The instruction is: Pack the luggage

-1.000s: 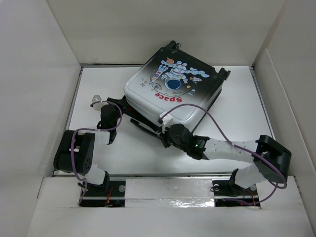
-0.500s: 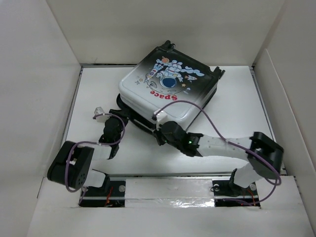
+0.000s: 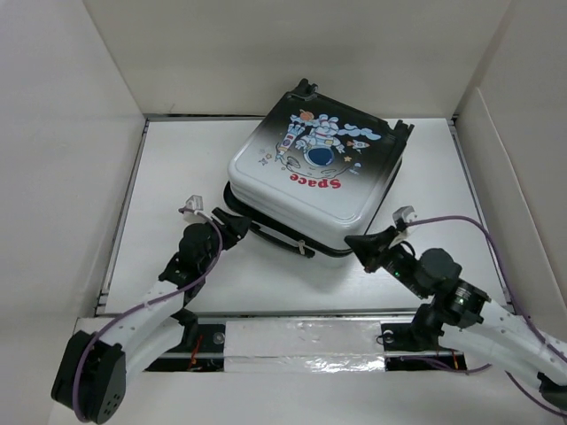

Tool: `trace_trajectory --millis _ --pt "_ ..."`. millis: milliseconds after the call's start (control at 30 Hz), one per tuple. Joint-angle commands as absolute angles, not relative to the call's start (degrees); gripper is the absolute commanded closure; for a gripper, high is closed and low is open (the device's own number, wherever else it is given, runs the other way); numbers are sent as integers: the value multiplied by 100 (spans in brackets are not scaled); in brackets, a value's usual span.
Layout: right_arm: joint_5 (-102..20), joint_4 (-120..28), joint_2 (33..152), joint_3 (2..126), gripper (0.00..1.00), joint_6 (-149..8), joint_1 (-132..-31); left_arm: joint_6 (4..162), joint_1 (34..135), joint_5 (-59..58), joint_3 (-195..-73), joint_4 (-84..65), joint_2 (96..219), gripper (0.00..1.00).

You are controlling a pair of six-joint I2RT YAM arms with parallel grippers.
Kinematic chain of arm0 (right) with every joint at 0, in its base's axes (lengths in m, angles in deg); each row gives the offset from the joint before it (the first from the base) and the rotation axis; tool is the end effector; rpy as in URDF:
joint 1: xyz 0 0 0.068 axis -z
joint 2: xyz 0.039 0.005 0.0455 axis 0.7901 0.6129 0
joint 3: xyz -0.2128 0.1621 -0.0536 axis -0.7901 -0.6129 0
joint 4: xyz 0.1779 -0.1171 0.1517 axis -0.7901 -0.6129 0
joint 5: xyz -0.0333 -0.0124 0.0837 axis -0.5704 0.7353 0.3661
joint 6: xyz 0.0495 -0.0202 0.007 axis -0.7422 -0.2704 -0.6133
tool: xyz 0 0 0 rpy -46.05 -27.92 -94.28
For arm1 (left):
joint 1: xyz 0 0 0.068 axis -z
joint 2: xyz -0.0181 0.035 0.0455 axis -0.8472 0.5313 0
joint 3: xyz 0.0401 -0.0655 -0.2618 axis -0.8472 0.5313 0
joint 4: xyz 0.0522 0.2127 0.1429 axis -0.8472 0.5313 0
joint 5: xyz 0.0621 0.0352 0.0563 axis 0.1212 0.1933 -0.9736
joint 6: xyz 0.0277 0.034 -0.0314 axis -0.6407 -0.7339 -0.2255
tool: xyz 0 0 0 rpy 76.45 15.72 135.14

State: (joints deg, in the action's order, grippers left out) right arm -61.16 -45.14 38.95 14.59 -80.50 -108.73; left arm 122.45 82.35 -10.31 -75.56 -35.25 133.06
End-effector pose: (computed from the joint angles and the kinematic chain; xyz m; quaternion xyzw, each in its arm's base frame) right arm 0.0837 0.1127 0.2875 -0.1714 0.6920 0.3531 0.6058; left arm 0.1757 -0.0788 0.2014 -0.1808 0.7389 -0.3875 0.5207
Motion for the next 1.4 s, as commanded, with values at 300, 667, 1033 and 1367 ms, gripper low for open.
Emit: trace_trajectory --millis 300,667,1033,1367 --pt "-6815 -4505 4977 1934 65 -8436 -11416 12241 7085 -1750 -8167 -2774 12500 50" --pt "-7411 -5509 4781 2648 100 -8049 -8019 13043 5658 25 -9582 -4279 15572 48" --pt "-3781 -3461 8206 2866 100 -7697 -5088 12612 6475 88 -9680 -4622 16640 48" --pt "-2611 -3318 10292 4491 100 -7170 -6011 12427 7706 -589 -8019 -5017 15350 52"
